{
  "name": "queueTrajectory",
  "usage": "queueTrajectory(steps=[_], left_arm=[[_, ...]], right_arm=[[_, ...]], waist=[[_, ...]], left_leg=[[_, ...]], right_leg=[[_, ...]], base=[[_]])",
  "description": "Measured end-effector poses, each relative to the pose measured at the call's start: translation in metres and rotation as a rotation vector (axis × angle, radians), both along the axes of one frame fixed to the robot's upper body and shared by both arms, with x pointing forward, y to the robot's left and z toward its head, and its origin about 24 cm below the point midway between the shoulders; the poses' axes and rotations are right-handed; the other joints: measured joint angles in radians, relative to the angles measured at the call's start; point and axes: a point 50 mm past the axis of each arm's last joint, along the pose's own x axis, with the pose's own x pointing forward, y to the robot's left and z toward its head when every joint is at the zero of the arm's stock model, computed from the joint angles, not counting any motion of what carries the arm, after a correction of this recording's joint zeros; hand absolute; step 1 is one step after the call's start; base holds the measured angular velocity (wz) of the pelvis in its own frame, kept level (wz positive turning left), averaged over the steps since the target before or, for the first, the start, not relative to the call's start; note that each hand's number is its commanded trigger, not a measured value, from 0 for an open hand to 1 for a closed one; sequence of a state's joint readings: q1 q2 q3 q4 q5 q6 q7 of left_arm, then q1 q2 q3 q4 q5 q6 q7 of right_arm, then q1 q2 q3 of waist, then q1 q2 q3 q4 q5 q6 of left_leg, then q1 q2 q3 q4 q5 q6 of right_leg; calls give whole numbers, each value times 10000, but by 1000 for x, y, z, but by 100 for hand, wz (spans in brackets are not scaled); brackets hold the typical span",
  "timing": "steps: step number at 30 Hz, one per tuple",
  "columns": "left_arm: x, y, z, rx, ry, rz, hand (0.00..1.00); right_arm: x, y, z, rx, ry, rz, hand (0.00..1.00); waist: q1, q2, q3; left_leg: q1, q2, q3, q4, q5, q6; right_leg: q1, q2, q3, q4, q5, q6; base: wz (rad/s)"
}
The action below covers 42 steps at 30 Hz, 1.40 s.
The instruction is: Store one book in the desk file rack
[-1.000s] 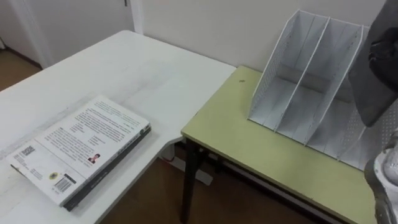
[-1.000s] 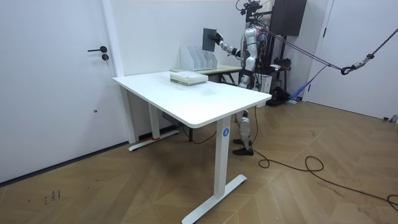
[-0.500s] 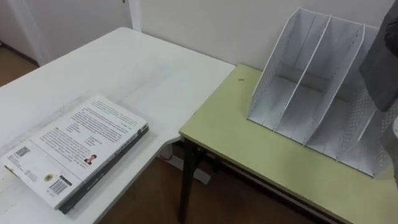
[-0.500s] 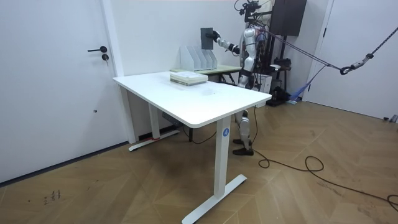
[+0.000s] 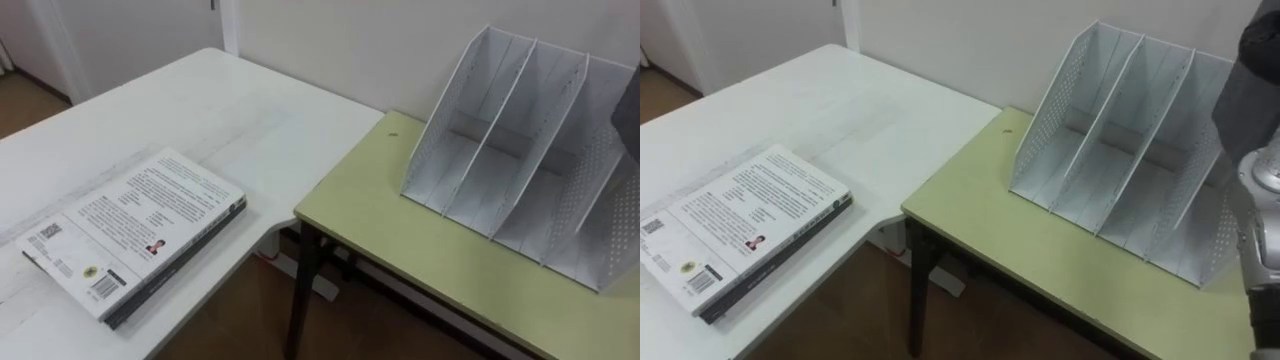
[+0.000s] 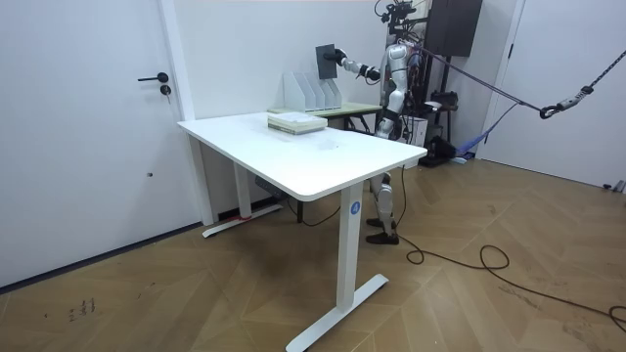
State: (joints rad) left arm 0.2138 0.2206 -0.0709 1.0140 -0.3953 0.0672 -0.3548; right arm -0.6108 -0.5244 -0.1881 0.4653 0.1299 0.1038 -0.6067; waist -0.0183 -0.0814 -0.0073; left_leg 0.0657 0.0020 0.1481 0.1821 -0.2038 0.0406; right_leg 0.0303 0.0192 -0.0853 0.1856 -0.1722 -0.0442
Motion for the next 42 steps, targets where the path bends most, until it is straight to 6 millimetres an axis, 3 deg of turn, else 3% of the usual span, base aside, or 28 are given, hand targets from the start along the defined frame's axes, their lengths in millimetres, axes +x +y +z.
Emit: queueTrajectory(steps=[7,13,20,28,29,30,31,32,42], left_arm=[[-1,2,1,35,61,138,0],[-1,3,1,45,70,184,0],[-2,6,1,78,95,374,0],[1,5,1,-28,132,518,0],[1,5,1,-35,144,524,0],[2,5,1,-47,159,526,0],[2,5,1,-54,169,525,0],[2,5,1,-70,198,531,0],[1,5,1,-64,271,545,0]], right_arm=[[11,-6,5,282,618,70,100],[15,-5,7,507,768,565,100],[17,-7,-1,639,1298,718,100],[19,-5,-10,626,1869,737,100],[19,-5,-11,651,1935,704,84],[19,-6,-12,693,2013,669,32],[19,-6,-13,710,2052,658,7],[19,-6,-13,719,2072,655,0],[18,-7,-13,739,2067,503,0]], waist=[[-6,1,-5],[24,-28,7],[62,-193,75],[303,-202,50],[370,-200,47],[411,-200,46],[423,-197,45],[437,-186,37],[493,-74,-38]], left_leg=[[-58,-1,25,-2,2,0],[-22,14,19,-6,2,-1],[-22,-1,21,47,2,-1],[-70,8,10,58,3,0],[-84,8,7,58,3,0],[-99,8,3,58,3,0],[-111,8,-6,59,3,0],[-149,5,-34,68,3,0],[-187,3,-147,79,5,-2]], right_leg=[[-121,-6,-39,151,8,2],[-116,-88,-343,171,9,-4],[-109,-151,-526,120,12,-7],[-106,-135,-549,44,71,-6],[-106,-133,-556,66,73,-7],[-117,-131,-563,69,74,-8],[-125,-133,-573,71,74,-8],[-138,-139,-604,75,74,-8],[-125,-179,-885,164,77,-14]], base=[[-1],[-2],[0],[0],[0],[0],[3],[7],[2]])
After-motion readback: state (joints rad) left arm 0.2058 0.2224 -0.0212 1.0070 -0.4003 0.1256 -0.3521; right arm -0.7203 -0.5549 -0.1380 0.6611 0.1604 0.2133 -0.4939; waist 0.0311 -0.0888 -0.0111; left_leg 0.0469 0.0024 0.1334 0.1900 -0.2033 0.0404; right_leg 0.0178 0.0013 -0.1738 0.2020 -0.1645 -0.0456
